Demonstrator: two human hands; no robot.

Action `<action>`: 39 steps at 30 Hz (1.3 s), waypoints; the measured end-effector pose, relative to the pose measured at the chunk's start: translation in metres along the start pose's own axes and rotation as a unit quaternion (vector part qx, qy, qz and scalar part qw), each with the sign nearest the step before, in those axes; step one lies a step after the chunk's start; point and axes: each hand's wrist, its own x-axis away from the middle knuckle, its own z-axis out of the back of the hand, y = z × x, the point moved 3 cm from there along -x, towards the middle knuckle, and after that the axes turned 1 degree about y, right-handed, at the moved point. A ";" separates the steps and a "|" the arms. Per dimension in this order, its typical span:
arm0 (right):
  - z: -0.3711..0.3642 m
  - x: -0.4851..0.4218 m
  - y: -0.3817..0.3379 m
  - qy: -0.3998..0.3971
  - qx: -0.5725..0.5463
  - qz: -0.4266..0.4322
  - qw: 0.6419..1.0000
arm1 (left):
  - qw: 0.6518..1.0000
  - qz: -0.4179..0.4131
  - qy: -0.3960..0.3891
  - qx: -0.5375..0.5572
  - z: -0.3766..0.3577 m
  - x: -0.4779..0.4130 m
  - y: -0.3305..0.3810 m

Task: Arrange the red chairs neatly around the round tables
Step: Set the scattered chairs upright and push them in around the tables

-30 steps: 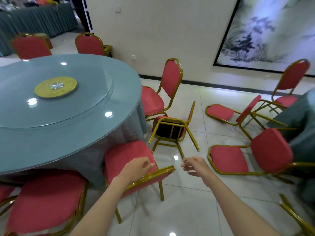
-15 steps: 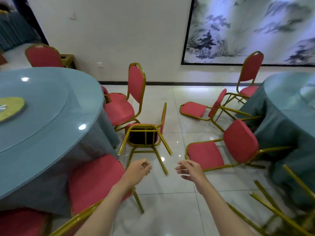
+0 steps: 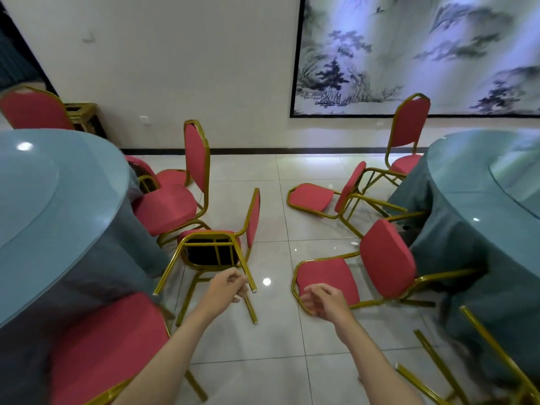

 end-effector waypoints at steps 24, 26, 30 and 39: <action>-0.007 -0.273 -0.137 -0.017 0.032 -0.047 0.998 | 0.996 0.058 0.003 0.069 -0.025 -0.305 0.056; 0.002 -0.303 -0.148 -0.018 0.035 -0.041 0.998 | 0.996 0.055 0.005 0.069 -0.035 -0.337 0.065; 0.019 -0.359 -0.176 -0.031 0.040 -0.041 0.998 | 0.995 0.064 0.026 0.077 -0.046 -0.392 0.090; 0.025 -0.474 -0.268 -0.089 0.057 -0.021 0.994 | 0.992 0.070 0.076 0.077 -0.032 -0.498 0.140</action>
